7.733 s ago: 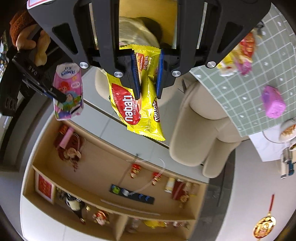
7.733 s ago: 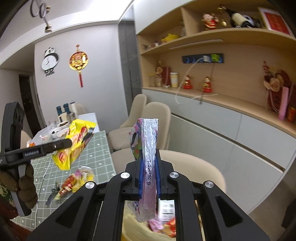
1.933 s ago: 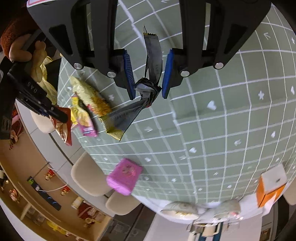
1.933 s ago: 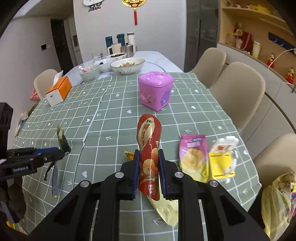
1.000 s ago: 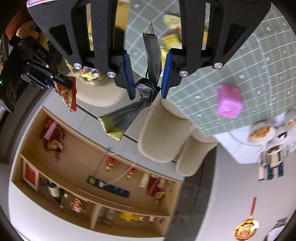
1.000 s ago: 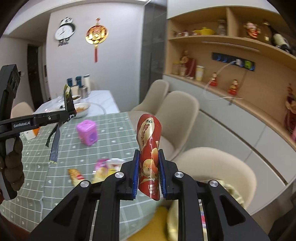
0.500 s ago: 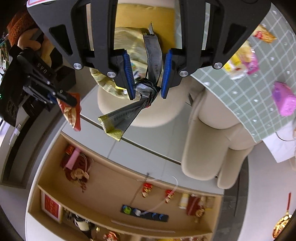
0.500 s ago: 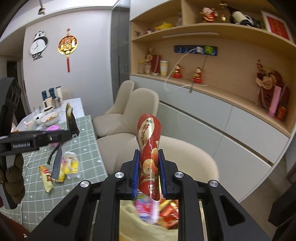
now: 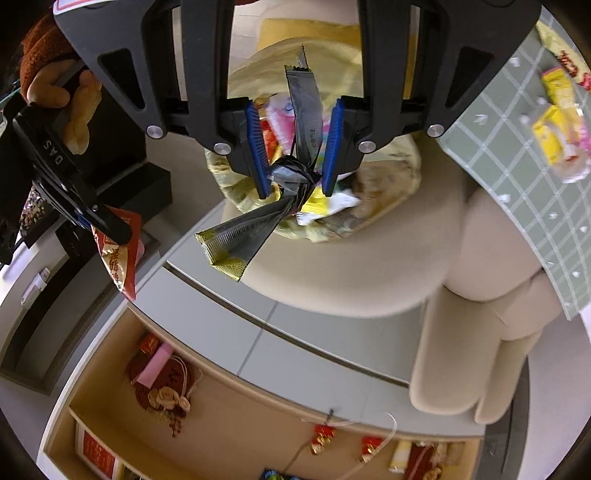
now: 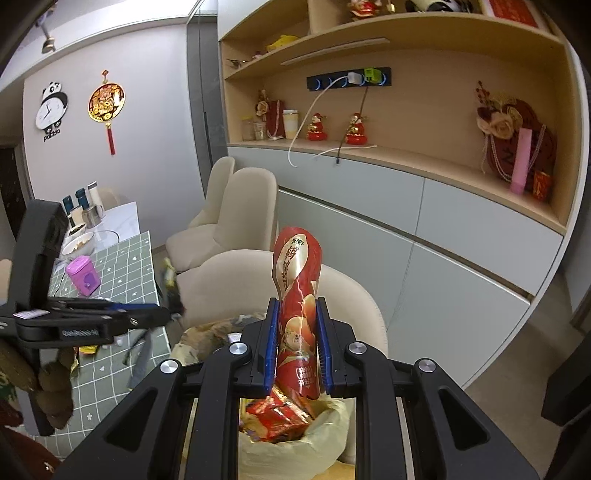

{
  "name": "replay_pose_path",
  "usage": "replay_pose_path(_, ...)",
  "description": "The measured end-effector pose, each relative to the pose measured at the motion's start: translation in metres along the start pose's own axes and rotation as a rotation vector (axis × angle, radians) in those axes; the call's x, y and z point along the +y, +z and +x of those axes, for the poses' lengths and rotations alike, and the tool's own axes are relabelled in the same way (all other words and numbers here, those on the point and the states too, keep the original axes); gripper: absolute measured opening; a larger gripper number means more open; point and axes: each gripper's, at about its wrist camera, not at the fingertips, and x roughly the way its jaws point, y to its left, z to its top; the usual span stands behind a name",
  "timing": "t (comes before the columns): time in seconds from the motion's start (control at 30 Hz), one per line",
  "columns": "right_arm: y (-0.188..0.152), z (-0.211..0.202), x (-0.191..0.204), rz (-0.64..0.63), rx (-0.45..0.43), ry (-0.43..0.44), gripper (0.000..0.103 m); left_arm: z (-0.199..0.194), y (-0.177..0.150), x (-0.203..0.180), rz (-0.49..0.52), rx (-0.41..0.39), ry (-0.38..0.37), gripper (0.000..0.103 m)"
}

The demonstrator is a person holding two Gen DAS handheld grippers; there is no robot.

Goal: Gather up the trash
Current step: 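Carry the ribbon and chip bag to the bin and open both tools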

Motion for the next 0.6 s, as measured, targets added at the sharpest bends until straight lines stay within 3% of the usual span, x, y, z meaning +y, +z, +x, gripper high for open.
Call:
replay_pose_path(0.37,-0.013,0.007,-0.039,0.061,0.030,-0.016,0.019,0.077,-0.001,-0.029,-0.018,0.106,-0.068,0.027)
replay_pose_path(0.47,-0.018,0.012,-0.046,0.075,0.045,-0.015,0.019,0.085,-0.002,-0.027,-0.022,0.106,-0.053,0.051)
replay_pose_path(0.6,-0.024,0.024,-0.045,0.082,0.073,0.009,0.019,0.075,-0.001,-0.011,-0.068,0.088,-0.007,0.053)
